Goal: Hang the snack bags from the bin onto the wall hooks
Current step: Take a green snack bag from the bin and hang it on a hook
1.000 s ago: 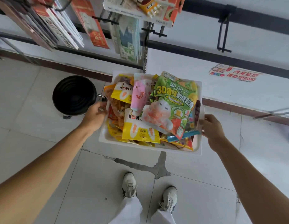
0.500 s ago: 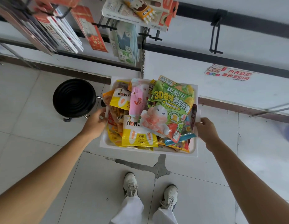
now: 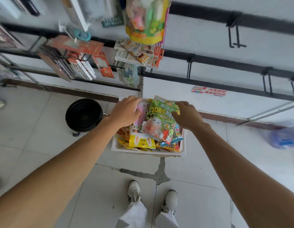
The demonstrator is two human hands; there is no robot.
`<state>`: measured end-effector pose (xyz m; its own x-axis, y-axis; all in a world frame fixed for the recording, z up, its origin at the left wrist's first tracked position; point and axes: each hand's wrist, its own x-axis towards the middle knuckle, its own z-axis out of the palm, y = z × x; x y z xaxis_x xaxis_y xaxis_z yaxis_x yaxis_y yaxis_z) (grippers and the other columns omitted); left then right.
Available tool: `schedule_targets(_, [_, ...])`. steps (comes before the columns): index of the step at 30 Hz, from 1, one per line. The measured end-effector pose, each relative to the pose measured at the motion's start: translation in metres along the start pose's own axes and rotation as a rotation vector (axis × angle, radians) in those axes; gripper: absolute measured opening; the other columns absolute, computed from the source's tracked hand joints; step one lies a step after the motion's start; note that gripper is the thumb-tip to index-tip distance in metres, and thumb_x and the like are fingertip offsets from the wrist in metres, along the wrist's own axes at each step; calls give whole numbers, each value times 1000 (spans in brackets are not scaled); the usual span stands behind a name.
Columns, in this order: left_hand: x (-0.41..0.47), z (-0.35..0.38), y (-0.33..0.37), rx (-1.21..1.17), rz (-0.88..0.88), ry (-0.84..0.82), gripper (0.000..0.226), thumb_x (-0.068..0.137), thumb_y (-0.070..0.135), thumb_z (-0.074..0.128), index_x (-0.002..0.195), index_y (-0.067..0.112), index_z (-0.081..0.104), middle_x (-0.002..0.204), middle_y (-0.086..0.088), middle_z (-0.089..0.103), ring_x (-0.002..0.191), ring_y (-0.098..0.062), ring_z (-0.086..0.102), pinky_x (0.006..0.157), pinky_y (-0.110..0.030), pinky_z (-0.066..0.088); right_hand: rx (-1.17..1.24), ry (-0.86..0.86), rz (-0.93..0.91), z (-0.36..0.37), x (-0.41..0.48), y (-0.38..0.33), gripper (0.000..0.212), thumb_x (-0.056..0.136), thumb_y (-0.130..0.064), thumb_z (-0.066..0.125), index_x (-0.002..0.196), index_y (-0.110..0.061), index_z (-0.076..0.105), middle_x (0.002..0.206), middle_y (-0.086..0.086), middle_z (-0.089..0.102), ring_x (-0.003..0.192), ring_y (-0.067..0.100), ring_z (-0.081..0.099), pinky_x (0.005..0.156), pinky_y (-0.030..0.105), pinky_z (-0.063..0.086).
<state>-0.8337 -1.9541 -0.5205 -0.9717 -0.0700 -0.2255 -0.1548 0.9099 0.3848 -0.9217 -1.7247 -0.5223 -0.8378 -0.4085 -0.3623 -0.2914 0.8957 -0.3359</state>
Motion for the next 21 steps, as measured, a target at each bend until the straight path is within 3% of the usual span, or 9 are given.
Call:
schedule_targets(8, [5,-46,42,81,113,-84,51,98,24,42,148,17,37,152,-6,40,138,-26,39,109,-48,34,-49,60,-48,-52,-15,-42,51,99,-37,46,146,-18,37,152,5,37,137,29,38,104,47,39])
schedule_targets(15, [23,17,23,9,56,-171,51,97,21,44,148,18,39,152,-5,40,137,-26,40,108,-46,38,41,-99,66,11,4,1,53,100,-36,45,147,-15,34,149,12,41,131,34,45,102,43,41])
schedule_targets(18, [30,46,4,-64,-11,-205,49,99,20,43,147,18,39,153,-5,40,139,-24,38,108,-46,38,237,-170,238,51,25,23,56,99,-37,47,146,-8,35,140,18,49,124,35,51,99,40,42])
schedule_targets(21, [36,68,-15,-127,-59,-188,47,99,19,43,145,17,42,151,-3,42,140,-20,37,110,-41,37,569,-189,445,80,46,37,53,95,-38,54,133,-2,45,106,11,63,96,29,61,86,41,50])
